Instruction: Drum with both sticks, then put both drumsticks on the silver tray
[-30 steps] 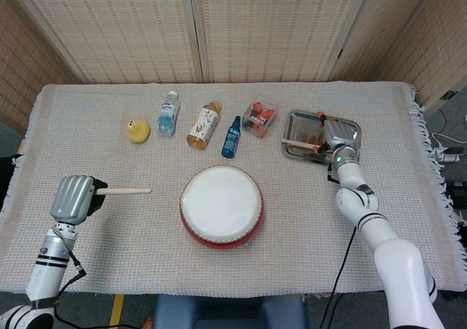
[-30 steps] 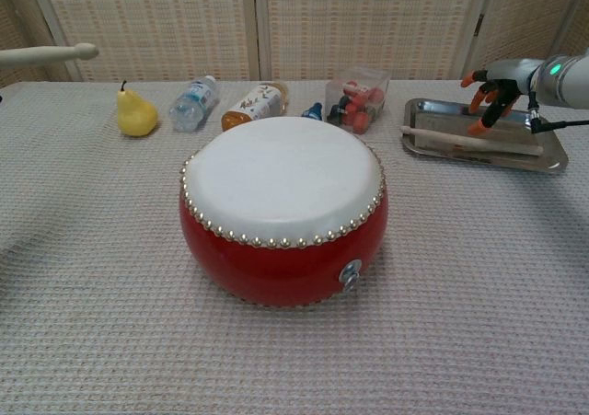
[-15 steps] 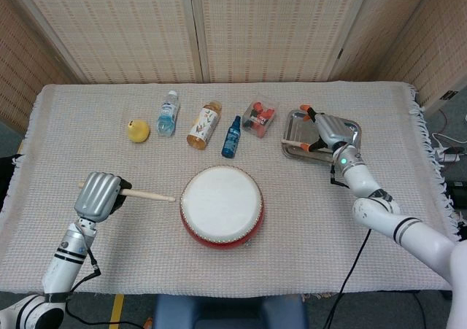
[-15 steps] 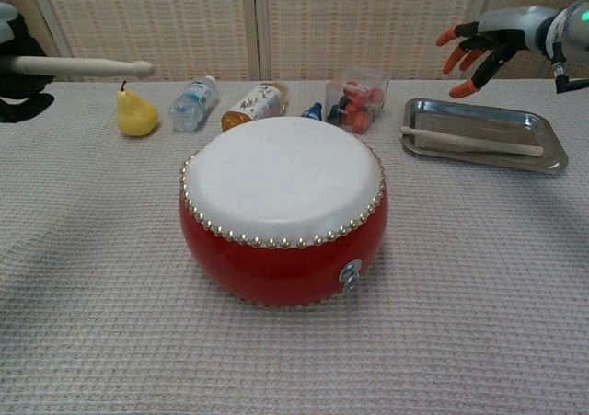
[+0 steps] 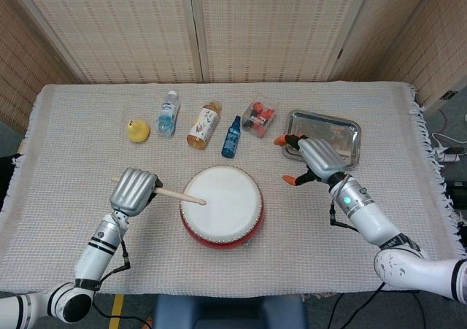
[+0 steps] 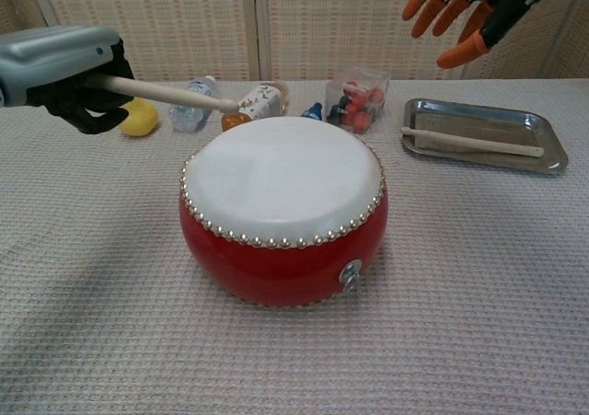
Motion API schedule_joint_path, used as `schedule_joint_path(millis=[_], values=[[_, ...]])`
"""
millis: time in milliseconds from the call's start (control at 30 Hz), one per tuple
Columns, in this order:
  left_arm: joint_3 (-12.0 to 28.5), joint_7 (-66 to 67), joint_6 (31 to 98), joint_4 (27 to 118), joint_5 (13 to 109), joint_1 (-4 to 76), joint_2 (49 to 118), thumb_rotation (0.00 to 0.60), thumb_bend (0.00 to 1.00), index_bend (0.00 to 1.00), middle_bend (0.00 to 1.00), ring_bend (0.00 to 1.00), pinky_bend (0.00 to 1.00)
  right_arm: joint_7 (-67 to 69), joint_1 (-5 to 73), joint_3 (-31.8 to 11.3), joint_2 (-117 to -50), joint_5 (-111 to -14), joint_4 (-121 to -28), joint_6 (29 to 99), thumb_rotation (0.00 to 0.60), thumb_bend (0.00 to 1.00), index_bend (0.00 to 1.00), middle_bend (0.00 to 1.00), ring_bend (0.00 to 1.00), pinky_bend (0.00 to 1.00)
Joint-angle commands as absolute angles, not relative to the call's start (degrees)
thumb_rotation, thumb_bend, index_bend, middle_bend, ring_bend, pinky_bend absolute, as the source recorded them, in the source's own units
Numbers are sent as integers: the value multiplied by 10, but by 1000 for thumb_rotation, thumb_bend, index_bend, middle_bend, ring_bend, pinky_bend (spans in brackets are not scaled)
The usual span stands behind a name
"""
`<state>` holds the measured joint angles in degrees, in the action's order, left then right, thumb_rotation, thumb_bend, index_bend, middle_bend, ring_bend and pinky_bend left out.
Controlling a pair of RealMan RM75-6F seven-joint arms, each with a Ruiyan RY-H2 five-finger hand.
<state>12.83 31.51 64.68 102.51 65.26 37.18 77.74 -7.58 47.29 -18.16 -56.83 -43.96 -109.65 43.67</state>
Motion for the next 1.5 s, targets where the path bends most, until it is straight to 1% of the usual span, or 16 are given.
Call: schedule_joint_path(millis=[33,67,167,300,467,667,867,1100,1500], values=[[132,350,641,1018,621,388,796,600,969,1000,1000,1000,1000,-92,488,-175,-575,-398,-1132,455,600,233,309,240,205,333],[136,359,640,1016,605,394,806,600,970,1000,1000,1000,1000,-90,498,-180,-588,-388,-1148,460,600,233,326,240,205,333],[145,392,652,1016,571,408,827,600,969,1000,1000,1000,1000,-125,530,-174,-623,-350,-1155,492,600,232,361,240,198,331],[155,429,668,1026,528,424,841,600,963,1000,1000,1000,1000,-166,573,-168,-665,-304,-1155,520,600,230,368,240,169,307],[166,449,695,1031,501,438,858,600,963,1000,1000,1000,1000,-210,613,-166,-720,-270,-1139,564,600,218,395,240,155,296],[171,471,724,1040,487,452,879,600,957,993,1000,1000,1000,-233,643,-176,-769,-248,-1116,595,600,218,407,240,154,295],[174,496,737,1039,475,471,896,600,955,989,1000,1000,1000,-243,660,-187,-795,-237,-1103,608,600,217,410,240,154,295],[179,510,749,1035,459,489,915,600,954,988,1000,1000,1000,-256,673,-195,-819,-230,-1093,626,600,218,438,241,154,294],[174,524,764,1034,453,504,922,600,954,988,1000,1000,1000,-277,685,-196,-844,-217,-1081,631,600,217,469,283,163,294]])
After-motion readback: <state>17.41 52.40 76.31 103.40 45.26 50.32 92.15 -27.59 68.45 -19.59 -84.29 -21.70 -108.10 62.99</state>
